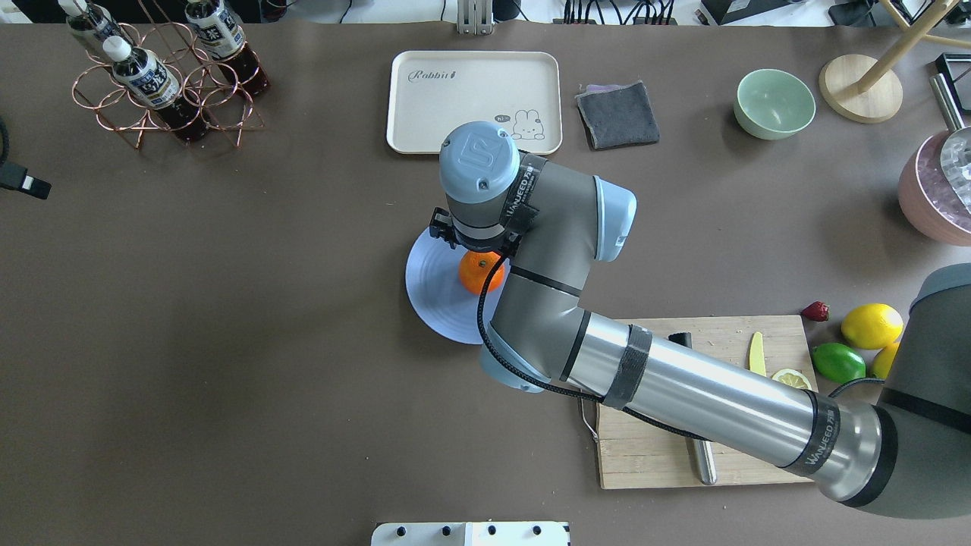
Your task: Pick orange to plate
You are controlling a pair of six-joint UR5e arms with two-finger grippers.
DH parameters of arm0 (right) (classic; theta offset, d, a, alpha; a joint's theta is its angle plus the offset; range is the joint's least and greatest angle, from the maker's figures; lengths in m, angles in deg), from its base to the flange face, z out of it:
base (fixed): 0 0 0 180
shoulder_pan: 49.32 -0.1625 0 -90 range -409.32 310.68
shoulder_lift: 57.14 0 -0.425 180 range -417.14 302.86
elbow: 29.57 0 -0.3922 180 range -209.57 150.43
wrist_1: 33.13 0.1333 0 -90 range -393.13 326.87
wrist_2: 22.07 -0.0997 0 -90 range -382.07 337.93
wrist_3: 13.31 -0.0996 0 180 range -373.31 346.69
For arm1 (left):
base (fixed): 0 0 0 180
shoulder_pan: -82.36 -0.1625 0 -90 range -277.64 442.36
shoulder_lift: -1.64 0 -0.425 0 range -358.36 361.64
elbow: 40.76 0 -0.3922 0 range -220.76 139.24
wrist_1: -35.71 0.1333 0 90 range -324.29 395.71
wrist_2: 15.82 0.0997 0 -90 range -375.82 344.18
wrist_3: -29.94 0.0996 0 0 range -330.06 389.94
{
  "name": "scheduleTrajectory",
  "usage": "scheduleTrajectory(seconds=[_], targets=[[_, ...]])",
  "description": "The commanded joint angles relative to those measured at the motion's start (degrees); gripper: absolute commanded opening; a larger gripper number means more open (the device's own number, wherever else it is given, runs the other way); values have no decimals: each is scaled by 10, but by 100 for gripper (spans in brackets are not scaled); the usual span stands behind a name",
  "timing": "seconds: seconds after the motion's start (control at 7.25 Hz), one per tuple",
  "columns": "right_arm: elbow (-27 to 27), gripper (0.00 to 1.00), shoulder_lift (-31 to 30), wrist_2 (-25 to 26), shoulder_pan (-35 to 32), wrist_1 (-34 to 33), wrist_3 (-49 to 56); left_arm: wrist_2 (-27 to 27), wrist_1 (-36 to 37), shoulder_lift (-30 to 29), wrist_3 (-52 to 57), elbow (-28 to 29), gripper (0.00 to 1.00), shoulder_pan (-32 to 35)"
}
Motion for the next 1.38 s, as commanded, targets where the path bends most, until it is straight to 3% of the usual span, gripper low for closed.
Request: scheduleTrajectory(seconds=[0.0, 0.28, 0.55, 0.69, 1.24], targets=[[-33, 100, -23, -27, -42, -3, 8, 23, 41, 43, 163, 25, 98, 63], [-90, 100, -98, -45, -76, -3, 79, 44, 205, 44, 310, 22, 98, 149], [-141, 100, -157, -82, -128, -3, 154, 63, 285, 45, 382, 20, 98, 160], [-159, 100, -194, -115, -173, -3, 216, 63, 289, 49, 383, 20, 98, 160], [-165, 100, -384, -223, -400, -3, 632, 59, 288, 52, 383, 22, 98, 160]])
